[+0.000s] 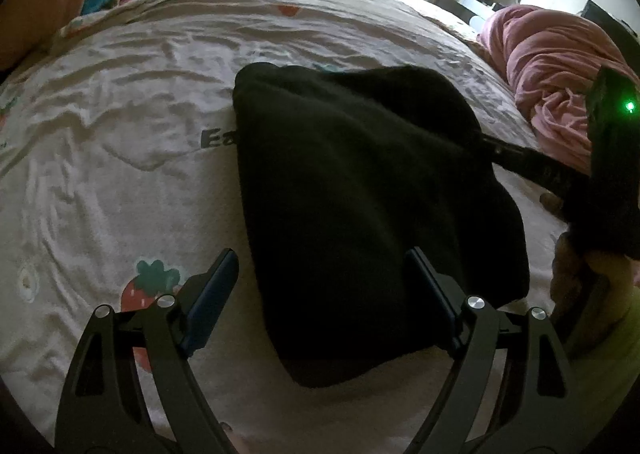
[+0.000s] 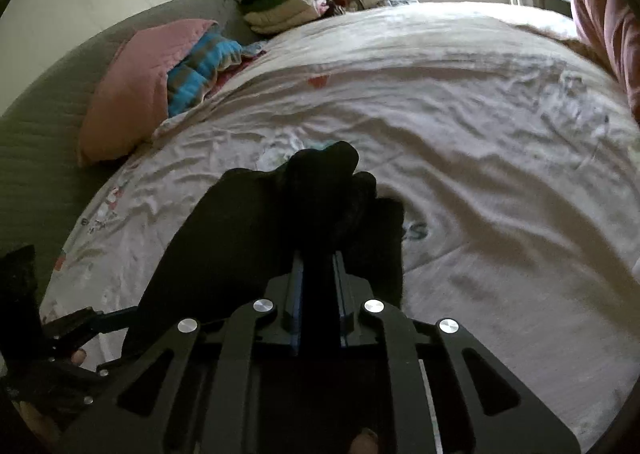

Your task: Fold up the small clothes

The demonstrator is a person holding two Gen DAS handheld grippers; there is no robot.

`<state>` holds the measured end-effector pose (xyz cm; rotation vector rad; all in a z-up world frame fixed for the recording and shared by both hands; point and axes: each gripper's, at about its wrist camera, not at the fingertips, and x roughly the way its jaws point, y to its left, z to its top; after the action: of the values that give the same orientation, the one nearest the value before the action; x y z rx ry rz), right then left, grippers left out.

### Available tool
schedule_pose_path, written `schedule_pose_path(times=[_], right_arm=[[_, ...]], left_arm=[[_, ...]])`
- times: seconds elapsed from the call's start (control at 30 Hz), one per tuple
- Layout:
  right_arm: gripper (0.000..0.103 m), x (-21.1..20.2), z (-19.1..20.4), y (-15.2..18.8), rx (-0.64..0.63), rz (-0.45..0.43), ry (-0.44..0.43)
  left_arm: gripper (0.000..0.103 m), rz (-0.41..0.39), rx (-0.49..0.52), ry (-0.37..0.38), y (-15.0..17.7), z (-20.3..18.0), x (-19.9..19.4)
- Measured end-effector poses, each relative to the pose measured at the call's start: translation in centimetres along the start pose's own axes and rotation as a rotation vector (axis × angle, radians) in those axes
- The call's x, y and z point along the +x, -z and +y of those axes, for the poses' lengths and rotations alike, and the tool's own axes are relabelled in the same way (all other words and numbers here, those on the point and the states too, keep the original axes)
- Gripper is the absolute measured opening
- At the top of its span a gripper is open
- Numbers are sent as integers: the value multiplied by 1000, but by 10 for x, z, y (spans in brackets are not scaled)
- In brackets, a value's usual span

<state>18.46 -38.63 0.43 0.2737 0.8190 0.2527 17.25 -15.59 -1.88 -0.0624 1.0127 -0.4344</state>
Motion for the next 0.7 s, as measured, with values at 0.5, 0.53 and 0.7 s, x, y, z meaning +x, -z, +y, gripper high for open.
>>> schedule_pose_path(times=[0.5, 0.53, 0.7], right_arm=[[22, 24, -10, 22, 9, 59, 162], [23, 21, -11, 23, 23, 58, 160], [43, -2, -11, 32, 55, 38, 147]], left_arm=[[82, 31, 8, 16, 9, -6, 8], [82, 31, 9, 14, 9, -6, 7], [82, 32, 6, 10, 10, -4, 5]])
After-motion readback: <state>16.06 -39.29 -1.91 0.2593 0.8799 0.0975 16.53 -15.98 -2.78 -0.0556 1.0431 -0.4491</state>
